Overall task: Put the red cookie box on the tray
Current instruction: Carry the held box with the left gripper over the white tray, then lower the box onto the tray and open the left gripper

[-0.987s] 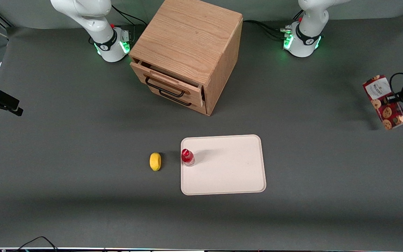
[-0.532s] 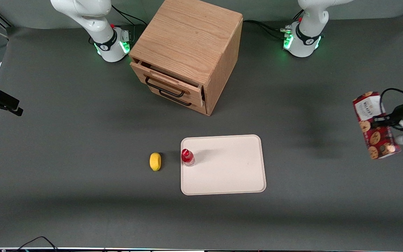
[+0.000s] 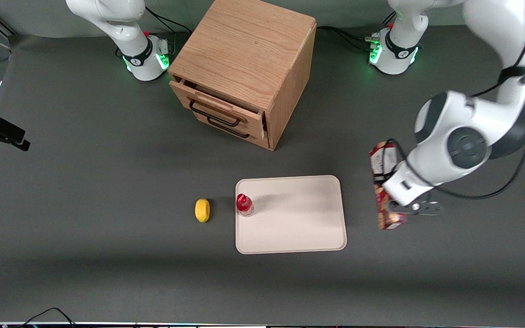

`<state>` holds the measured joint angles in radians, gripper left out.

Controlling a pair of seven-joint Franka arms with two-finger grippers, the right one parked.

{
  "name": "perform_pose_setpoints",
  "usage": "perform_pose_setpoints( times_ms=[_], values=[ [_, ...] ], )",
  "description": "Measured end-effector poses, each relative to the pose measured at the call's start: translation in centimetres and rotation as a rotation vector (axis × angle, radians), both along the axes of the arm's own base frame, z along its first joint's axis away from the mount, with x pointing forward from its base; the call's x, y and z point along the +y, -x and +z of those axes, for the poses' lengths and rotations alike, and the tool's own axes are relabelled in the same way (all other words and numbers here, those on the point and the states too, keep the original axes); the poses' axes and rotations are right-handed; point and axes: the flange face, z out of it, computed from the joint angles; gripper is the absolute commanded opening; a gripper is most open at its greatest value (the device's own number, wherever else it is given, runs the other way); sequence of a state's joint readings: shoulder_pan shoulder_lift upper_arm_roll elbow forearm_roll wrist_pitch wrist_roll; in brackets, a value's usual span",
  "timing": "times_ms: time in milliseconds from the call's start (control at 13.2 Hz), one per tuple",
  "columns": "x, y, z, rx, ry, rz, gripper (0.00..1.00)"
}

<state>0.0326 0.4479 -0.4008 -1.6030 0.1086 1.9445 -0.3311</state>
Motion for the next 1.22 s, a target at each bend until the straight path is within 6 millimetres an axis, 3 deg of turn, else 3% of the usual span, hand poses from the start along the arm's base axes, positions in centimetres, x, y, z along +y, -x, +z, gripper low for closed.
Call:
perform_pose_setpoints(
  times_ms=[228, 380, 532, 759, 835, 911, 1215],
  values=[
    [-5.1, -1.3, -6.7, -0.005, -0.009, 0.010, 0.00],
    [-7.8, -1.8, -10.2, -0.014, 0.007, 0.013, 0.00],
    [-9.3, -1.8, -13.1, -0.009, 0.010, 0.013, 0.00],
    [-9.6, -1.9, -15.6, -0.006, 0.003, 0.037, 0.00],
    [-9.6, -1.9, -15.9, -0.007, 0.003, 0.041, 0.44],
    [-9.5, -2.0, -15.9, -0.010, 0.003, 0.043, 0.99],
    [-9.4, -2.8, -15.1, -0.071, 0.007, 0.035, 1.00]
  ],
)
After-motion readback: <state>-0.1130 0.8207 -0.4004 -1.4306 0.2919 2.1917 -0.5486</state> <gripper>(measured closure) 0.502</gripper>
